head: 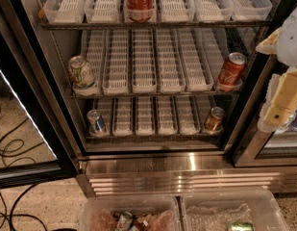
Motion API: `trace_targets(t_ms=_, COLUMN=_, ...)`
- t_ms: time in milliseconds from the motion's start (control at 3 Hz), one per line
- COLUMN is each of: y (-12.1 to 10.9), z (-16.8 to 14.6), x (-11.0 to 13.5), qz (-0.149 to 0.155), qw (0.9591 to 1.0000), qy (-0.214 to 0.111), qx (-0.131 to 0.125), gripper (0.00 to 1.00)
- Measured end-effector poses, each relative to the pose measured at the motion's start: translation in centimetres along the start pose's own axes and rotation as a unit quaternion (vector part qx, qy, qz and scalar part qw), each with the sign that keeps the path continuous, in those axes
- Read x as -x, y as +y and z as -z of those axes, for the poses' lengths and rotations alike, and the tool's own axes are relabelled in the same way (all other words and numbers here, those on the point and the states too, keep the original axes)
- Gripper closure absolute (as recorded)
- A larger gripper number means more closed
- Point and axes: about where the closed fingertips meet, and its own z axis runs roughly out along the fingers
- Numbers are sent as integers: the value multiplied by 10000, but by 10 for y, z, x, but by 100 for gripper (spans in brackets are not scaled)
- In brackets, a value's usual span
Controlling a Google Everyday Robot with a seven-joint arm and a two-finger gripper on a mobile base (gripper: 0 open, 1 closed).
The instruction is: Pick 7up can from middle shelf of fridge
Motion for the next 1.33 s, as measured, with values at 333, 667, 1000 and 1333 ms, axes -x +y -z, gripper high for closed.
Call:
trace_targets(t_ms=333, y=0, z=0, x=0, qz=-1, qw=10000, qy=0, qx=0, gripper=0)
trace_targets(t_ms=667, y=-3, z=-1, x=4, qz=-135, qw=9998, qy=-102, qx=-61, gripper=0)
trace_targets(t_ms=1000, y=-5, z=-17, x=9, qz=-723, qw=9964, qy=-437, qx=119, gripper=0)
trace_targets(t_ms=1333, y=-4, z=-17, x=12, qz=-859, qw=9949, qy=-508, qx=150, gripper=0)
